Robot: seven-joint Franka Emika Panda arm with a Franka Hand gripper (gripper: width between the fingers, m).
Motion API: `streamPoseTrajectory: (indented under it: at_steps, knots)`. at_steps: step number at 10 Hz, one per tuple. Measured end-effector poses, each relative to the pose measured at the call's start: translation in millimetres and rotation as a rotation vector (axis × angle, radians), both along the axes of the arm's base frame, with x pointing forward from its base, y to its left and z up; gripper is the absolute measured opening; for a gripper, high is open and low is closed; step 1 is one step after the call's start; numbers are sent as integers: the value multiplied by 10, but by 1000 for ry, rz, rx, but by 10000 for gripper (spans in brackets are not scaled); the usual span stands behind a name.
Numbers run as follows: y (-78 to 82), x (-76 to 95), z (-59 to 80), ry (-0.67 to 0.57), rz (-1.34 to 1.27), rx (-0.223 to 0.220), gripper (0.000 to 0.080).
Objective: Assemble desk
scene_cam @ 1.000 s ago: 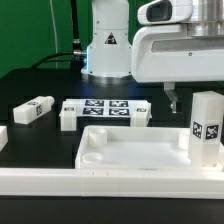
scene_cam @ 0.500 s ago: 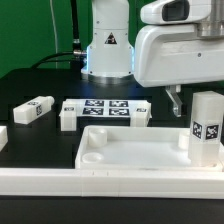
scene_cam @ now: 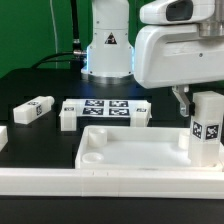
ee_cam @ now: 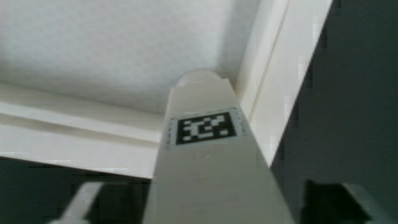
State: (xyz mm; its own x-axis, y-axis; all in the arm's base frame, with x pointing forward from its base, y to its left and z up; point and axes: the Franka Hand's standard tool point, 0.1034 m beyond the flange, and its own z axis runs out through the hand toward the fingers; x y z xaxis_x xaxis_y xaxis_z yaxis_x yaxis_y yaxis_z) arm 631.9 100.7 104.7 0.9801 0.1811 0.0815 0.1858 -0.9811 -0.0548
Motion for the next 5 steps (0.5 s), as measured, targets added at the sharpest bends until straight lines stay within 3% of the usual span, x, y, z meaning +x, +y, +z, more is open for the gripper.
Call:
streamPoseTrajectory:
  at_steps: [3, 5]
  knots:
    - [-1, 1, 0, 2, -30, 3, 288]
    - [-54, 12, 4, 14, -186, 41, 288]
